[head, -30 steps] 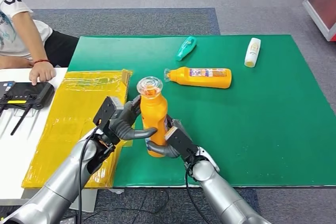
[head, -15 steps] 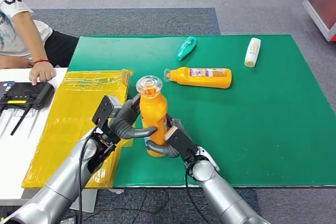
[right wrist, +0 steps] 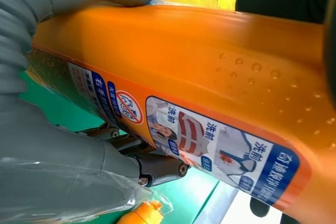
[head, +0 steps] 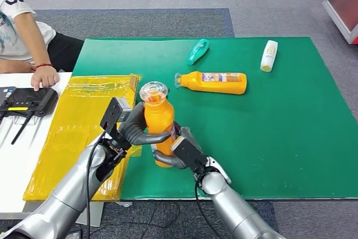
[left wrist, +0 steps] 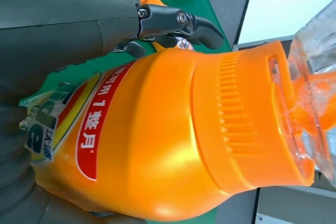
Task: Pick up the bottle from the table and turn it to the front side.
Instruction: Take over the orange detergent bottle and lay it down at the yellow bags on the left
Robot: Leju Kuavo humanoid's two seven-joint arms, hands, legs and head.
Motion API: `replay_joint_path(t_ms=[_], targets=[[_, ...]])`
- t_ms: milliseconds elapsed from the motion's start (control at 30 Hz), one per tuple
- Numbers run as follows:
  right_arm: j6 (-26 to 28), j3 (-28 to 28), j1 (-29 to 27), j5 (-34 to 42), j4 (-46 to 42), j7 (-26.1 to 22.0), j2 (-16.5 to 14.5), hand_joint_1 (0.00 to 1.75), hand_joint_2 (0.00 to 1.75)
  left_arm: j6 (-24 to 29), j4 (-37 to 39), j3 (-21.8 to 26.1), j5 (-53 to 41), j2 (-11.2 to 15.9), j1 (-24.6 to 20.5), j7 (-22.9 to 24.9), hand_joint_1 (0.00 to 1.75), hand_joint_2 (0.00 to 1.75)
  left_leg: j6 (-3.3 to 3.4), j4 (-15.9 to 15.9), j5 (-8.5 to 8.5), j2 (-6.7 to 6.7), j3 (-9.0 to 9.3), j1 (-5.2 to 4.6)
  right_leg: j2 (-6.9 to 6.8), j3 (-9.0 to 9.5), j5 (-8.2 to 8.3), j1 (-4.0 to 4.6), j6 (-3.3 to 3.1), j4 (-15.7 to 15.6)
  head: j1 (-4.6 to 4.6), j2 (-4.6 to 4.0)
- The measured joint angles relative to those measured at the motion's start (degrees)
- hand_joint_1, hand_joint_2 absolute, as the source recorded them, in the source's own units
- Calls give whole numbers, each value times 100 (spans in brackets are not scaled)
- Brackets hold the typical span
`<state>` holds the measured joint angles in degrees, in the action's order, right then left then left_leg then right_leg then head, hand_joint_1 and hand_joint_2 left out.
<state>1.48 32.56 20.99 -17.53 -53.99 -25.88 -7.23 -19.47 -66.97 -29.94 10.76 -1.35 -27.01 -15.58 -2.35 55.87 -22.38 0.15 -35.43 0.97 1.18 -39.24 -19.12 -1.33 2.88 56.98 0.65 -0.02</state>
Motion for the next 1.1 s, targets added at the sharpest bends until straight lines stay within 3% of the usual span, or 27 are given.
replay_joint_path(t_ms=[433, 567, 1100], targets=[[545, 176, 2, -518, 2, 190, -24, 175, 175, 90, 0, 24, 54, -13, 13, 0, 0, 175, 0, 0, 0, 0, 0, 0, 0, 0, 0, 0, 0, 0, 0, 0], [683, 218, 4, -608, 20, 220, -37, 175, 175, 128, 0, 36, 54, -36, 20, 0, 174, 175, 0, 0, 0, -1, -1, 0, 0, 0, 0, 0, 0, 0, 0, 0], [697, 234, 13, -601, 104, 229, -79, 175, 175, 251, 0, 143, 13, -77, 110, -8, 175, 175, 0, 0, 0, 0, -1, 0, 0, -1, 0, 0, 0, 0, 0, 0]])
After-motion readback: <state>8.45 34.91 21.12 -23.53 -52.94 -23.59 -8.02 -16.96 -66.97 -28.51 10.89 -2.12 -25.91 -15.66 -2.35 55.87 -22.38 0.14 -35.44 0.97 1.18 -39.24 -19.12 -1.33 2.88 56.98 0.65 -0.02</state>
